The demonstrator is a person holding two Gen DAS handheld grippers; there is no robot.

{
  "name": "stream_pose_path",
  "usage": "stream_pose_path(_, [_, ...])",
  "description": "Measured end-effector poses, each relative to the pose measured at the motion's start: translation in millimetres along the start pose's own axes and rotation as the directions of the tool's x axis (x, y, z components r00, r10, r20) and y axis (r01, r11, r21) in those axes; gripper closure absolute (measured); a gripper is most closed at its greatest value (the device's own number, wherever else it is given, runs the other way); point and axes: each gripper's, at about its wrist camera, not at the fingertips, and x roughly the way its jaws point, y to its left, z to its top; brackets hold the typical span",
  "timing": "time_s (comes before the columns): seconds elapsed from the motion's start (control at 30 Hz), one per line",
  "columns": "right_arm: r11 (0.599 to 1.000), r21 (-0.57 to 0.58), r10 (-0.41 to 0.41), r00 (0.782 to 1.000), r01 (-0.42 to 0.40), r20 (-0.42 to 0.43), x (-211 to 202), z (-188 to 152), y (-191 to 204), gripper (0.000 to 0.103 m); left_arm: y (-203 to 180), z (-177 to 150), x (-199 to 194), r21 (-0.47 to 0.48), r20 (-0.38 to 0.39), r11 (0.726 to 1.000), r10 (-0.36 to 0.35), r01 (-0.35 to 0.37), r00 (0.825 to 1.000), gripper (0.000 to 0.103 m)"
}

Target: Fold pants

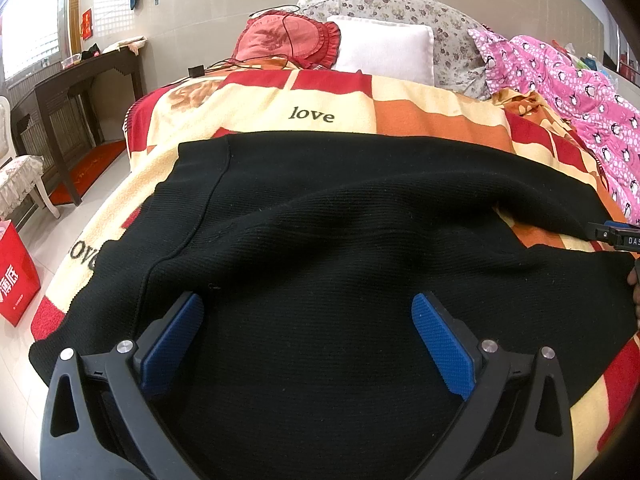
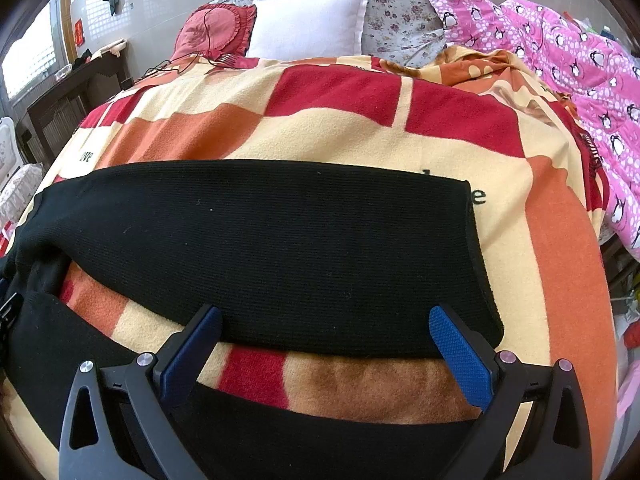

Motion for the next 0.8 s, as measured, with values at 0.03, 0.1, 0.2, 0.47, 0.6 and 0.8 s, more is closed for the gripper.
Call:
stream_pose_path(0.03, [1.0,0.0,-0.001,1.0,0.001,0.0,0.0,0.0,0.0,0.001,0.0,0.1,-0.1,0.0,0.0,1.0,0.0,0.0,1.0,0.0])
stream_pose_path(0.1, [1.0,0.0,0.0,1.0,0.0,0.0,-0.1,-0.1,-0.2,0.001,0.1,0.1,0.1,0.0,-0.001,1.0,0.0,0.0,1.0,0.0])
stream_pose_path(0.2, [1.0,0.0,-0.001,1.0,0.001,0.0,-0.1,0.2,0.8,0.001,0.1,0.2,0.2,0.0,-0.002,1.0,0.0,0.0,1.0,0.0])
stream_pose_path(0.47, [1.0,0.001,0.0,1.0,0.0,0.001,-0.2,0.1,0.2,0.001,0.9,0.5,1.2,0.001,-0.001,1.0,0.001,-0.001,1.0,0.0])
stream_pose_path(0.6, [1.0,0.001,0.001,1.0,-0.001,0.0,-0.3,0.2,0.1,0.001,1.0,0.8,1.3,0.0,0.0,1.0,0.001,-0.001,1.0,0.0])
stream_pose_path(0.8, [1.0,0.001,0.0,1.0,0.0,0.001,-0.2,0.1,0.6,0.001,0.7,0.8,1.0,0.0,-0.001,1.0,0.001,-0.001,1.0,0.0])
